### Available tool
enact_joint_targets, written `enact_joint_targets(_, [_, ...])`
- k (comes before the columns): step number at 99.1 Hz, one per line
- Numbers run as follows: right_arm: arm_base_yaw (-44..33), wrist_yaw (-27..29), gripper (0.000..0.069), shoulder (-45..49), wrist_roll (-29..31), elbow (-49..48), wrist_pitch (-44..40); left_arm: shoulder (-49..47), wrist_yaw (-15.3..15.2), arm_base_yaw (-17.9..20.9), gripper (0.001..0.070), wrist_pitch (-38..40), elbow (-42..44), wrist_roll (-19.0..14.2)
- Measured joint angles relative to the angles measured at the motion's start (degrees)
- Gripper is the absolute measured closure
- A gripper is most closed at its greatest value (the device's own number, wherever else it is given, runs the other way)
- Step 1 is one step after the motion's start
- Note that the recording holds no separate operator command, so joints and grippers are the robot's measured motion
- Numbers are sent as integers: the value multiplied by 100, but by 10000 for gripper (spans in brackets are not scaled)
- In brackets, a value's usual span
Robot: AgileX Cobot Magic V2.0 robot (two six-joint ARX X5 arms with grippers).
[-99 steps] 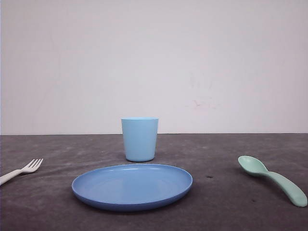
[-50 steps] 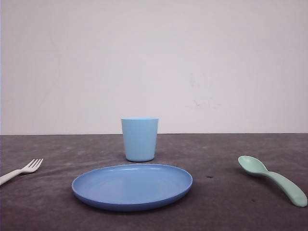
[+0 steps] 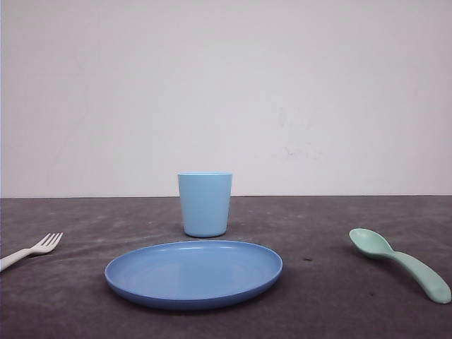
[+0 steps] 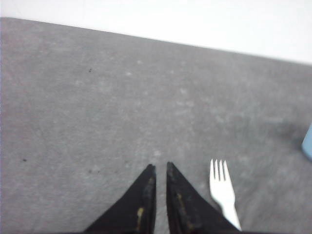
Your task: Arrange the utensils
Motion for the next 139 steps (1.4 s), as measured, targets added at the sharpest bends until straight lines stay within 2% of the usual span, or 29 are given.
enact_joint_targets(11, [0,-76,683,26,564,533,-44,0,24,0,697,352,103,-638])
enact_joint_targets(18, [0,-186,683,96,721,1051,-157,17,155,0,697,444,389,-909])
enact_joint_targets(30, [0,-192,683,507,802,2048,-632,186,446,0,697,463,1132,-1080])
enact_joint_targets(37, [0,-197,683,874,772,2601,-1056,431,629,0,697,138,1679,-1086])
enact_joint_targets(47, [0,-199,683,1462,590,3355,-1812,931,774,0,697,-643,2531,-894])
enact_joint_targets(62, [0,-201,683,2413,85,4315,-2924,1880,772,0,697,-1878,3818,-199])
enact_joint_targets(73, [0,-201,683,3097,-234,4559,-3239,2588,743,0,697,-2321,4385,273])
enact_joint_targets(80, [0,-199,683,3519,-354,4564,-3294,3047,728,0,697,-2415,4492,450])
enact_joint_targets(106, [0,74,683,5082,-688,4562,-3331,4524,675,0,697,-2675,4496,651])
enact_joint_targets(116, [0,271,683,5490,-728,4562,-3335,4800,570,-2,697,-2704,4496,750])
enact_joint_targets(139, [0,280,683,5956,-761,4562,-3348,4964,542,-2,694,-2734,4496,822])
